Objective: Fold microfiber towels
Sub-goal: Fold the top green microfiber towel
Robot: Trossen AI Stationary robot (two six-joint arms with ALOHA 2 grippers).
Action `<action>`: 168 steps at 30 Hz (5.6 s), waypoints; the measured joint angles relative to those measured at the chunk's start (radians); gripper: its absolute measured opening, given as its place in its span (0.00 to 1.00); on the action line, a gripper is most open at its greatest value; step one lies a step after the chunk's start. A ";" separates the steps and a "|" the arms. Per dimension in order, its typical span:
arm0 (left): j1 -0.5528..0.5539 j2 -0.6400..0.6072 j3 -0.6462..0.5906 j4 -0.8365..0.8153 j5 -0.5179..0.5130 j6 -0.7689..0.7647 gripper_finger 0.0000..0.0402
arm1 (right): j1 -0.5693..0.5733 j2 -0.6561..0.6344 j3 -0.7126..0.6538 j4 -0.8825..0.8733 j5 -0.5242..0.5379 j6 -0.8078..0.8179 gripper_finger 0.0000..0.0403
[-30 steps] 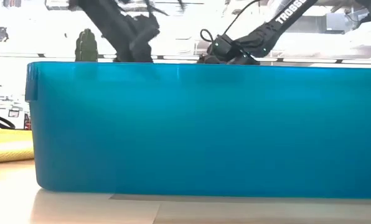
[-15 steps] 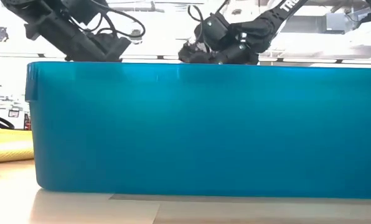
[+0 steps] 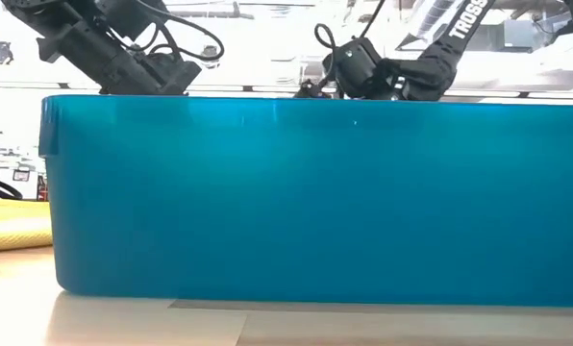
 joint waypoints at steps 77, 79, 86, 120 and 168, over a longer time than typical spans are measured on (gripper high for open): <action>0.000 0.001 0.000 -0.051 -0.026 -0.041 0.10 | 0.024 0.127 0.008 0.160 0.057 0.042 0.06; 0.000 0.001 0.000 -0.056 -0.026 -0.041 0.11 | 0.029 0.156 0.009 0.165 0.054 0.043 0.06; 0.000 0.001 0.000 -0.064 -0.025 -0.048 0.13 | 0.024 0.213 0.011 0.181 0.050 0.059 0.05; -0.065 0.000 -0.286 0.205 0.030 -0.215 0.26 | 0.026 -0.060 0.008 0.086 0.057 0.037 0.07; 0.006 0.316 -0.140 0.179 0.166 -0.010 0.01 | 0.050 0.086 0.010 0.045 0.048 0.143 0.04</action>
